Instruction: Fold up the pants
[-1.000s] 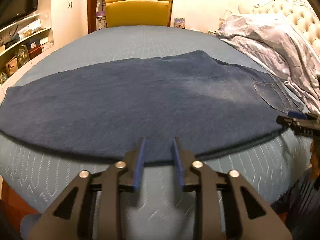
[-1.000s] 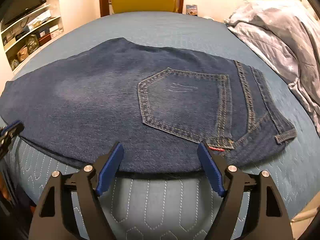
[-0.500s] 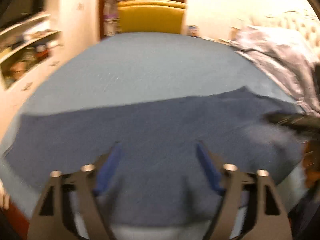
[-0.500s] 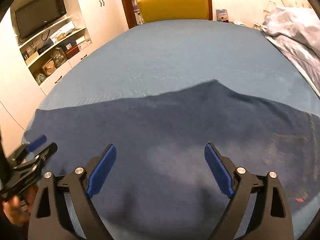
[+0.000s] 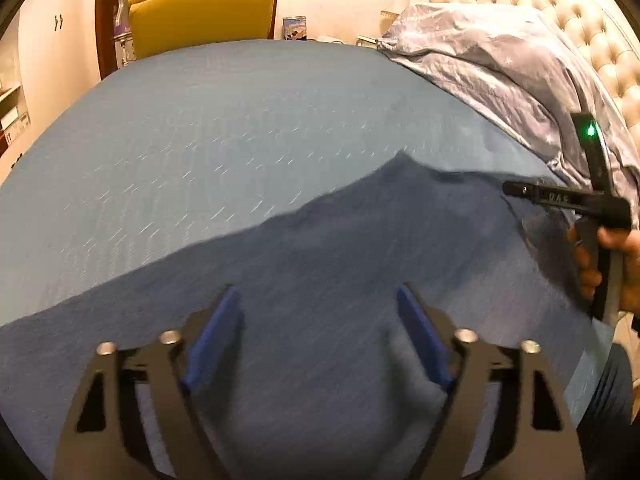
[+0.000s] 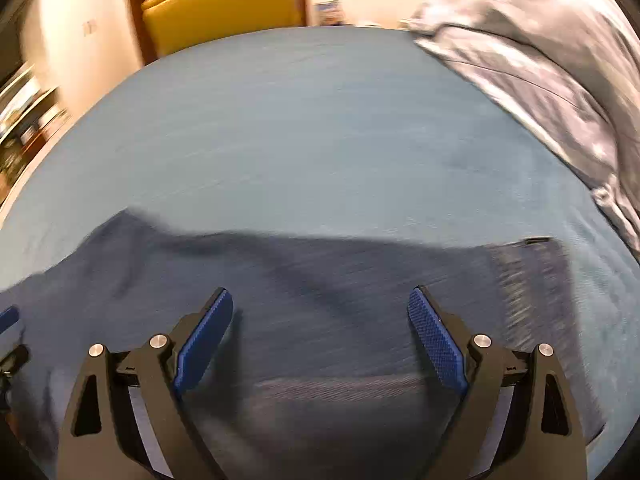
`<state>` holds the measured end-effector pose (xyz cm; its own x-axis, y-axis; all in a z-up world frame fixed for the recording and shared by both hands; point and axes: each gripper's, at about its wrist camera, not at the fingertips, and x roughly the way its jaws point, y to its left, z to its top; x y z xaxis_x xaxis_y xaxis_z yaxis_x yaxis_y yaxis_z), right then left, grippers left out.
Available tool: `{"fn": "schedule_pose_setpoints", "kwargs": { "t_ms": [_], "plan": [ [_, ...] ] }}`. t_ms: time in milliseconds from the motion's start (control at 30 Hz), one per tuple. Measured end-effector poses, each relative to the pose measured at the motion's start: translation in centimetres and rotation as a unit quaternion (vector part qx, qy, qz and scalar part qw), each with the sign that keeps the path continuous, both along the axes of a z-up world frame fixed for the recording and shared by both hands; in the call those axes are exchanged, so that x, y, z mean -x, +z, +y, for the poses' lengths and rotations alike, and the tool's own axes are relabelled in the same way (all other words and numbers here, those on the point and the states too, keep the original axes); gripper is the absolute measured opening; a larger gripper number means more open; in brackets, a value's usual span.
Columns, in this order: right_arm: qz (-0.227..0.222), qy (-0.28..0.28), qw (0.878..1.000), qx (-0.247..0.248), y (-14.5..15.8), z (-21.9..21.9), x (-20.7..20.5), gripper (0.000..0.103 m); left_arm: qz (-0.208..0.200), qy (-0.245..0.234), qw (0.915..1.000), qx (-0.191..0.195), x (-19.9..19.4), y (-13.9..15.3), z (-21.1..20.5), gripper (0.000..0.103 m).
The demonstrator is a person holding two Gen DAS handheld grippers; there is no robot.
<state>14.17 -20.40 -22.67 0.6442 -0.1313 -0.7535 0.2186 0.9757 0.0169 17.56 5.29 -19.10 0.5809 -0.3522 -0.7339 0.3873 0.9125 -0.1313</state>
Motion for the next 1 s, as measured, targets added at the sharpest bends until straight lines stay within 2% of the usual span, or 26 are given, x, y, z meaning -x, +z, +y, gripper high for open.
{"fn": "schedule_pose_setpoints", "kwargs": {
  "t_ms": [33,100,133,233,333,467,600,667,733,800,833,900,1000],
  "plan": [
    [0.001,-0.007,1.000,-0.001,-0.3,-1.8,-0.2,0.087,0.000,-0.006,1.0000,-0.005,-0.2,-0.1,-1.0,0.056],
    [0.000,0.022,0.999,-0.024,-0.7,-3.4,-0.2,0.086,0.002,-0.014,0.9986,-0.052,-1.3,-1.1,-3.0,0.048],
    [0.001,0.033,0.999,-0.021,-0.6,-3.4,-0.6,0.086,0.009,-0.013,0.9983,-0.057,-1.7,-1.5,-3.1,0.045],
    [0.002,0.057,0.998,0.028,-0.9,-2.4,-0.2,0.086,0.018,0.021,0.9976,-0.063,-2.4,-2.6,-1.1,0.045],
    [-0.001,0.055,0.998,0.038,-1.1,-1.9,0.0,0.086,0.024,0.051,0.9973,-0.046,-2.5,-2.3,2.8,0.044],
    [0.003,0.056,0.997,0.045,-1.0,-1.5,-0.1,0.086,0.032,0.113,0.9922,-0.043,-2.4,-1.8,9.3,0.045],
    [0.007,0.055,0.997,0.050,-0.7,-1.0,-0.2,0.086,0.035,0.168,0.9834,-0.058,-2.3,-1.3,16.3,0.045],
    [0.009,0.037,0.997,0.070,-0.1,-0.4,0.3,0.086,0.035,0.185,0.9801,-0.063,-2.1,-1.0,18.9,0.046],
    [-0.008,0.028,0.996,0.086,1.0,0.7,1.4,0.086,0.034,0.209,0.9746,-0.074,-1.7,-0.8,22.3,0.049],
    [-0.029,0.043,0.994,0.096,2.5,2.6,2.4,0.086,0.033,0.236,0.9667,-0.092,-1.4,-0.5,25.5,0.059],
    [-0.035,0.066,0.993,0.090,3.3,4.3,2.8,0.086,0.033,0.252,0.9622,-0.098,-1.4,-0.4,27.2,0.067],
    [-0.044,0.122,0.990,0.053,4.5,7.8,3.3,0.086,0.036,0.284,0.9525,-0.105,-1.0,-0.2,30.6,0.068],
    [-0.041,0.237,0.971,0.019,5.6,15.3,3.0,0.086,0.043,0.327,0.9358,-0.125,0.4,0.2,35.7,0.070]
  ]
}}
